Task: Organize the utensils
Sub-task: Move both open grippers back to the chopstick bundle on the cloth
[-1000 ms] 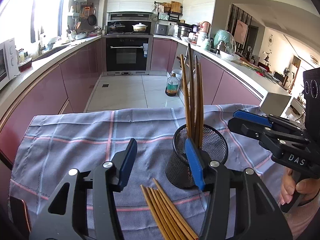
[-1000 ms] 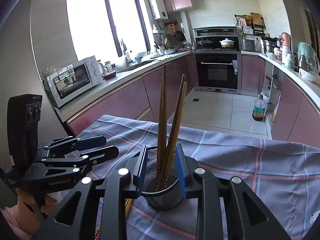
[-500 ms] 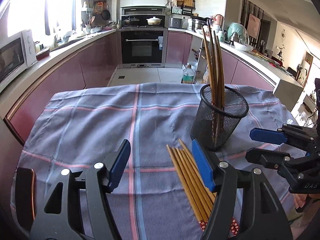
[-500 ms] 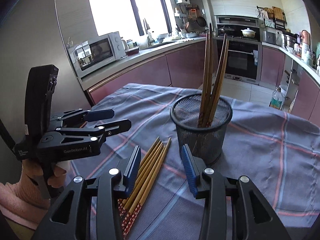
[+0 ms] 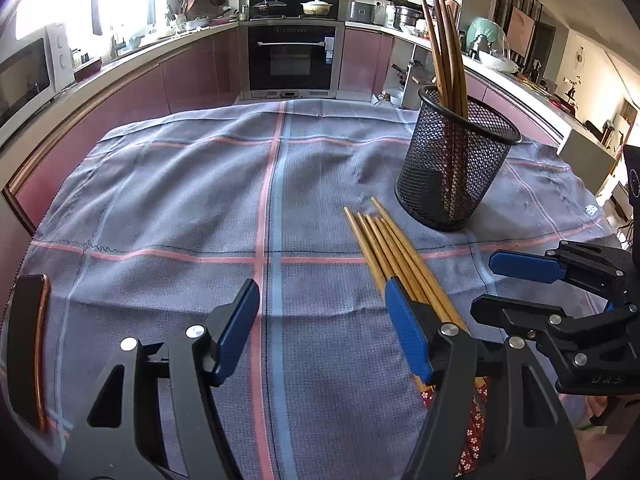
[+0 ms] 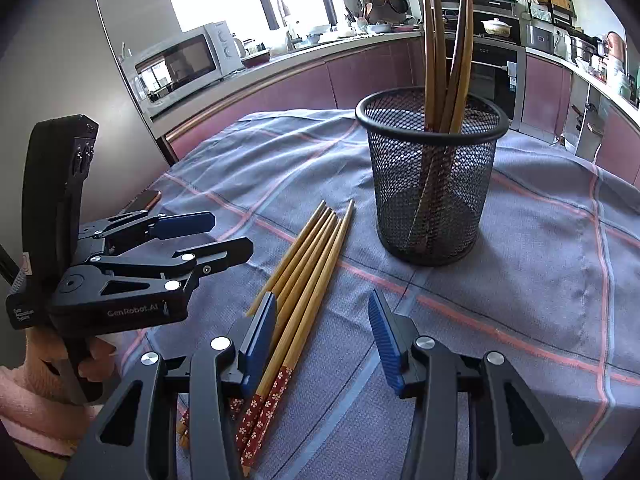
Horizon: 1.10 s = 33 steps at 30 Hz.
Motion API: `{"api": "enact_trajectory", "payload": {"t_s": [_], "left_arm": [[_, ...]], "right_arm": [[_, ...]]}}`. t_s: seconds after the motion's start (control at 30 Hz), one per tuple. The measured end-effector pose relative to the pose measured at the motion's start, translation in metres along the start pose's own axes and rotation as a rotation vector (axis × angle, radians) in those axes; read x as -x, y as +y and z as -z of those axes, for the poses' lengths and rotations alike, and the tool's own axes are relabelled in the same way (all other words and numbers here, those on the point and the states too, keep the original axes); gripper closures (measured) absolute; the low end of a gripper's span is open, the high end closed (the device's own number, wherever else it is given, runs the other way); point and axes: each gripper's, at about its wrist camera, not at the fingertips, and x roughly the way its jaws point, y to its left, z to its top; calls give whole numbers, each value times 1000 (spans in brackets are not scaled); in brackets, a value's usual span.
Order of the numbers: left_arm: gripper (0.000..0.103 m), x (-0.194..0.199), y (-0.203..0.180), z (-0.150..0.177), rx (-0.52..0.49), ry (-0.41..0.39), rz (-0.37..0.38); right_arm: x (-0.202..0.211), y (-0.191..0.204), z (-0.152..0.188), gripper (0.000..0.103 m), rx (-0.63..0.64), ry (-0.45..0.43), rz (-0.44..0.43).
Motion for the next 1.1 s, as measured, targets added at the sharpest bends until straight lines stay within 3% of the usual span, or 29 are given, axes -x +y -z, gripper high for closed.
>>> {"api": "enact_trajectory", "payload": {"t_s": [1.1], "left_arm": [[36, -15, -13, 11, -21, 55, 31]], "right_arm": [[-17, 3, 8, 62, 13, 37, 80]]}}
